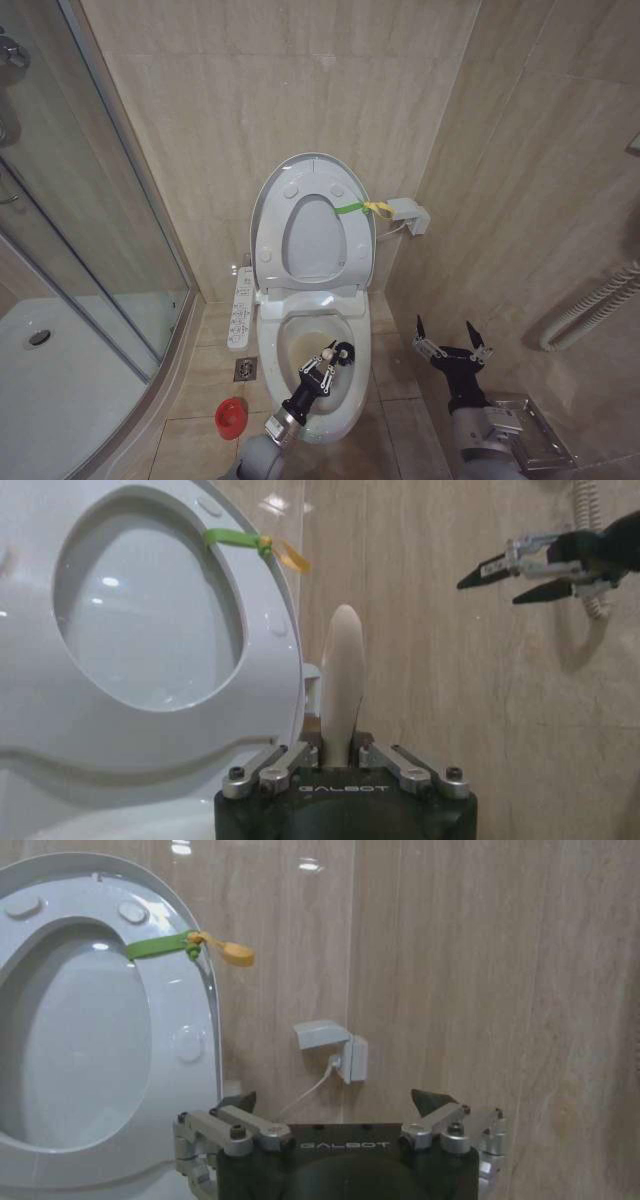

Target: Open the toilet lid, clean the toilet bowl with a toilet brush, close the toilet lid, and flush.

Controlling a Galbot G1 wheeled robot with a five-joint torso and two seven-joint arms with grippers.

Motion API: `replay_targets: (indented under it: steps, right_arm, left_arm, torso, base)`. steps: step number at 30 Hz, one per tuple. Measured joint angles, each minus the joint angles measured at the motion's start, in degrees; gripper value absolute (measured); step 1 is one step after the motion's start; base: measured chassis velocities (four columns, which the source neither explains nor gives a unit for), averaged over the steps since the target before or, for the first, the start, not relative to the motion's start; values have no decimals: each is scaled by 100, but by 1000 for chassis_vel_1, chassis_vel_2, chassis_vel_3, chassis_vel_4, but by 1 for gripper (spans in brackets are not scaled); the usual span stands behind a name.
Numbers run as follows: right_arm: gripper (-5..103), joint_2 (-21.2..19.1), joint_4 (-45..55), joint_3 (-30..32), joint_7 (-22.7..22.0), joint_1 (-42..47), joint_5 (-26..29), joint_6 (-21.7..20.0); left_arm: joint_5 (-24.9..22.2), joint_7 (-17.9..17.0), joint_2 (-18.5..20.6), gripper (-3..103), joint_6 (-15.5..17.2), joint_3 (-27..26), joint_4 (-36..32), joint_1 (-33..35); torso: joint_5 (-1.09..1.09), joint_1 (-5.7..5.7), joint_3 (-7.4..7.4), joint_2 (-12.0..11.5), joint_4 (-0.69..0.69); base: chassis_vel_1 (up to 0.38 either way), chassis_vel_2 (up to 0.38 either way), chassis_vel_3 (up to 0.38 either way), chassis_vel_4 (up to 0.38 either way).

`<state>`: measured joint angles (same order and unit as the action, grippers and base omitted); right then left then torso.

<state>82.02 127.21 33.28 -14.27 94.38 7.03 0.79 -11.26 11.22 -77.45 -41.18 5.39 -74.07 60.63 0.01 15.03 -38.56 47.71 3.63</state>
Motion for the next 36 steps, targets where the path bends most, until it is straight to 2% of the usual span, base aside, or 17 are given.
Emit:
replay_targets:
  steps: [5,12,24,26,30,36]
  right_arm:
    - [100,0,0,0,0,0,0,0]
    - [100,0,0,0,0,0,0,0]
    - [100,0,0,0,0,0,0,0]
    - [100,0,0,0,0,0,0,0]
    - [100,0,0,0,0,0,0,0]
    - [100,0,0,0,0,0,0,0]
  left_arm:
    - [-62,39,-28,17,-5,0,265,-70]
    - [-94,175,17,17,-175,-170,686,-167]
    - [-92,48,-20,17,-3,-51,122,-353]
    - [-94,73,-38,17,-25,-53,195,-360]
    - [-143,223,-140,17,-190,-150,840,-455]
    - [-390,241,-116,17,-115,-160,993,-580]
  torso:
    - [0,0,-1,0,2]
    - [-1,0,-1,0,1]
    - [-1,0,-1,0,2]
    - [-1,0,-1,0,2]
    - [-1,0,-1,0,0]
    - [-1,0,-1,0,1]
  base:
    - [0,0,0,0]
    - [0,0,0,0]
    - [0,0,0,0]
    - [0,0,0,0]
    - [0,0,0,0]
    - [0,0,0,0]
